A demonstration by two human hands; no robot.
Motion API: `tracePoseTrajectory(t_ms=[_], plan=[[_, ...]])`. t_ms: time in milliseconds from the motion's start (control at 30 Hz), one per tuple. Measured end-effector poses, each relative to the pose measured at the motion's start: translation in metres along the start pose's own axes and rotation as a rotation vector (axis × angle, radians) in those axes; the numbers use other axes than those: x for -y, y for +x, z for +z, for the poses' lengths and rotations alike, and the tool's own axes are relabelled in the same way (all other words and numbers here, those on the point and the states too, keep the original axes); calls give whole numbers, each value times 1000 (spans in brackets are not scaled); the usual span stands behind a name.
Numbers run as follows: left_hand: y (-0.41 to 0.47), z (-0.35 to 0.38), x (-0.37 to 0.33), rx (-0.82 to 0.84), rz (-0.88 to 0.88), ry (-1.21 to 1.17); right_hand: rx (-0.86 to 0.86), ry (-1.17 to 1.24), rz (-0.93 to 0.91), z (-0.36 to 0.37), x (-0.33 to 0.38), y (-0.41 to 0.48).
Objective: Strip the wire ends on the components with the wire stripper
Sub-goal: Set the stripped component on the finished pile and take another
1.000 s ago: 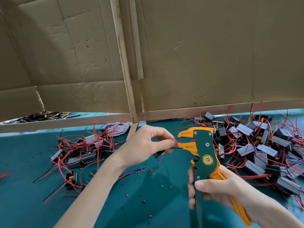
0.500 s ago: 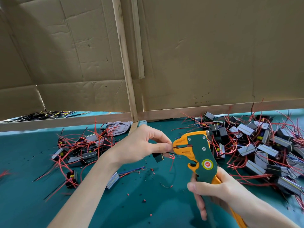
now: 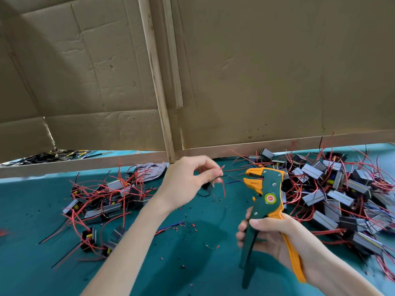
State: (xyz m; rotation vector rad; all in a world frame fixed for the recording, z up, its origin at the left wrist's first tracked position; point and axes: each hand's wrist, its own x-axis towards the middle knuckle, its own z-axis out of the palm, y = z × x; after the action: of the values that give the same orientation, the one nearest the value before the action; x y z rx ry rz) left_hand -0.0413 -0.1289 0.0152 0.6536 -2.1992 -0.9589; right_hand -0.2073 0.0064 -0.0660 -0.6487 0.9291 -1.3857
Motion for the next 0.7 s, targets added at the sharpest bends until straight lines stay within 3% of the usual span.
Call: tracePoseTrajectory(t_ms=[167,267,367,433,533,600,700], plan=[[42,55,-33,-319,189,13,-78,117,98,-10,-3,9],[62,94,-50,-330,192,-52,-87,177,121,-8,-2,11],[67,117,-56,-106,124,-82,-88,229,124,-10,-3,11],[62,117,-53,85,58,-12,-75,260,126,-13,-2,12],[47,89,-45,217,-9,166,-74,239,112,-17,-2,12],[31,55,-36,296,-121,420,-73,203,108,-18,-3,13],[4,-1,-22,514,-478,970,-71,169,122,-18,-4,13]])
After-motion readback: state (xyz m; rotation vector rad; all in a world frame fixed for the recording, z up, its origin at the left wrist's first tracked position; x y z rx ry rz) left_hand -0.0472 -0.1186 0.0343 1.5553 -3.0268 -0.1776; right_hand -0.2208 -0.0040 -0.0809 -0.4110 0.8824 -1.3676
